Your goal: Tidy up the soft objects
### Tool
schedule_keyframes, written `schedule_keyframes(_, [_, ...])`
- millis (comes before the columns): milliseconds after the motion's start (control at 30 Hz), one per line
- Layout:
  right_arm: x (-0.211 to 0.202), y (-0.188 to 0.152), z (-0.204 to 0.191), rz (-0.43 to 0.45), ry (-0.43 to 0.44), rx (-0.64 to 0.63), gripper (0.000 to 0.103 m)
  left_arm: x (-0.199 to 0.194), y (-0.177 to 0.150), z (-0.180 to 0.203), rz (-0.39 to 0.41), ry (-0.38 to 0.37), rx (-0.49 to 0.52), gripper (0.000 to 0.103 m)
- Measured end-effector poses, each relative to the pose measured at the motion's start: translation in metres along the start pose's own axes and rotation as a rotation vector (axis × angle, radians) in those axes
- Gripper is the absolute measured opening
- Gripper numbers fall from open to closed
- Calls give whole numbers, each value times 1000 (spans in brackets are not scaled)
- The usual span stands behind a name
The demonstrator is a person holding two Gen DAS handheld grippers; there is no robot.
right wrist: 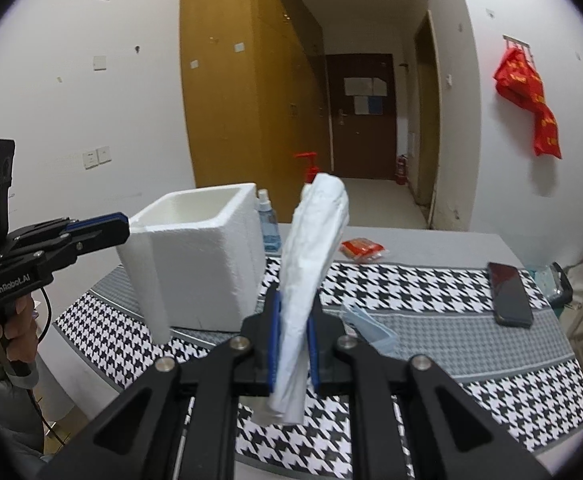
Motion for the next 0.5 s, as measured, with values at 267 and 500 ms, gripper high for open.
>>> schedule_keyframes(267, [10, 2, -9, -2, 46, -10, 15, -2, -17, -13, -48, 50, -18, 8])
schedule_keyframes(500, [14, 2, -13, -9, 58, -13, 15, 10, -41, -17, -121, 32, -14, 50])
Point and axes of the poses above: each gripper's, at about its wrist camera, not at the fingertips, and x roughly the way its jaws point, z to its right, y to its top, the point moved 1 cm from there along x, roughly the way its jaws point, and after that the axes turned 1 degree about -z, right-handed, at the moved point
